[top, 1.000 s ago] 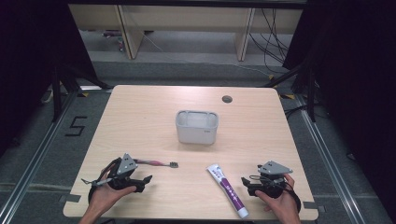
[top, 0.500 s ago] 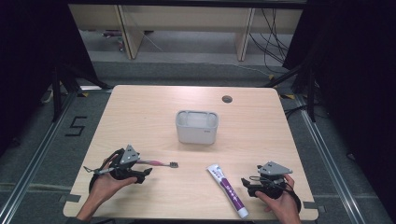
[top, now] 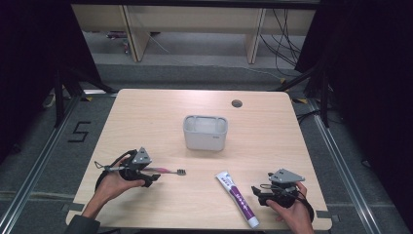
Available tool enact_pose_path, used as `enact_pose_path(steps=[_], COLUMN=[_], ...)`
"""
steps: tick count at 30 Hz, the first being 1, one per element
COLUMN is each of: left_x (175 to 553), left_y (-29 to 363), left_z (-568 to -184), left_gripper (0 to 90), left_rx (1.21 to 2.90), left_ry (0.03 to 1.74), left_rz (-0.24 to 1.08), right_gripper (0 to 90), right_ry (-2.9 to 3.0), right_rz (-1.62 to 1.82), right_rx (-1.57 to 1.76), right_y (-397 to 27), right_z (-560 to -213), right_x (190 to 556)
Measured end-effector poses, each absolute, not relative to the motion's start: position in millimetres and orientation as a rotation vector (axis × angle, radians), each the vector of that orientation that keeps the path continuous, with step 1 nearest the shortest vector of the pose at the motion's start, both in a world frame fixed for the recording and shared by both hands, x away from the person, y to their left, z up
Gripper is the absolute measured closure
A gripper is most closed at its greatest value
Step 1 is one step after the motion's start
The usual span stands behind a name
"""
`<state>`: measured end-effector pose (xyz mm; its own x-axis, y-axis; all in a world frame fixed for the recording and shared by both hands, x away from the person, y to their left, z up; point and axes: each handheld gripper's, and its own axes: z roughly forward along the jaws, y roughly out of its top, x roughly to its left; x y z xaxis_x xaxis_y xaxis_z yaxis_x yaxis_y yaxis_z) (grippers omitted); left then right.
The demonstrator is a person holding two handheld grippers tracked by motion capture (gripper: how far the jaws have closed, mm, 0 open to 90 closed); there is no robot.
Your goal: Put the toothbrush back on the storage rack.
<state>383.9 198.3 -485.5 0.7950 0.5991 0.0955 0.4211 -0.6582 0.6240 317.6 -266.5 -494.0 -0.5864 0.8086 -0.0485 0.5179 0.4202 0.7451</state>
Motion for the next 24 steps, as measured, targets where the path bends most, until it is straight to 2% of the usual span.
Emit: enact_pose_path(steps=[15, 24], left_x=[400, 408], left_y=[187, 183], left_z=[-484, -487], left_gripper=[49.1, 53.2], left_rx=[2.514, 2.586], left_ry=[0.697, 0.678], left_rz=[0.362, 0.345], right_gripper=[21.3, 21.3], right_ry=[2.29, 2.296], right_rz=[0.991, 0.994], right_rx=[1.108, 1.104], right_y=[-266, -267], right_z=[-495, -495], right_x=[318, 319])
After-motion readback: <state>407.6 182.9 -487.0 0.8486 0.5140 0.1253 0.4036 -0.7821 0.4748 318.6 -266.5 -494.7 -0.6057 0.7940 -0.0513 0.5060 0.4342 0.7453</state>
